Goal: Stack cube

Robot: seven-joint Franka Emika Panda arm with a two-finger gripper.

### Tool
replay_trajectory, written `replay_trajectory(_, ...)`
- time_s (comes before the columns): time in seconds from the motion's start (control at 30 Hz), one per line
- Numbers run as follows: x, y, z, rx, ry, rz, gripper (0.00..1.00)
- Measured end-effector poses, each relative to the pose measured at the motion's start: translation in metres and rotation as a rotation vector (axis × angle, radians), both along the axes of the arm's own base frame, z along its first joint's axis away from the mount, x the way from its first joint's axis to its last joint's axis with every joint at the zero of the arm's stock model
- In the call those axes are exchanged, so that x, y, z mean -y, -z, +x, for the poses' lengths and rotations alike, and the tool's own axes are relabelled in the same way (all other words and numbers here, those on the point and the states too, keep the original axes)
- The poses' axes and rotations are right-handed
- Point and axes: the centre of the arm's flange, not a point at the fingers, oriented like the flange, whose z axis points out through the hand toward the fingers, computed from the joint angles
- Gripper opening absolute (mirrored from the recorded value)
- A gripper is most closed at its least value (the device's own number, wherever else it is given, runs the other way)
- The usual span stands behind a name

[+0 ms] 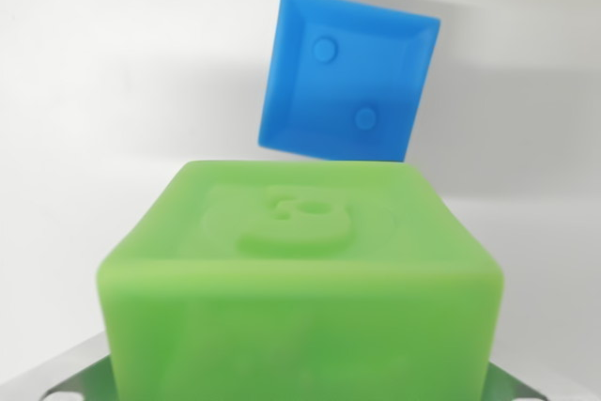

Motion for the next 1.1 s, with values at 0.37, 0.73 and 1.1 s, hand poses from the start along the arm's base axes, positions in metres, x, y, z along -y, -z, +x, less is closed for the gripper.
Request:
replay_trajectory(0.37,0.004,-0.007,0.019,0.0,0.102,0.001,0.0)
replay_trajectory(0.73,0.008,-0.014,0.039,0.0,0.204,0.0,0.0)
replay_trajectory(1.1,0.009,0.01,0.042,-0.01,0.226,-0.002,0.0)
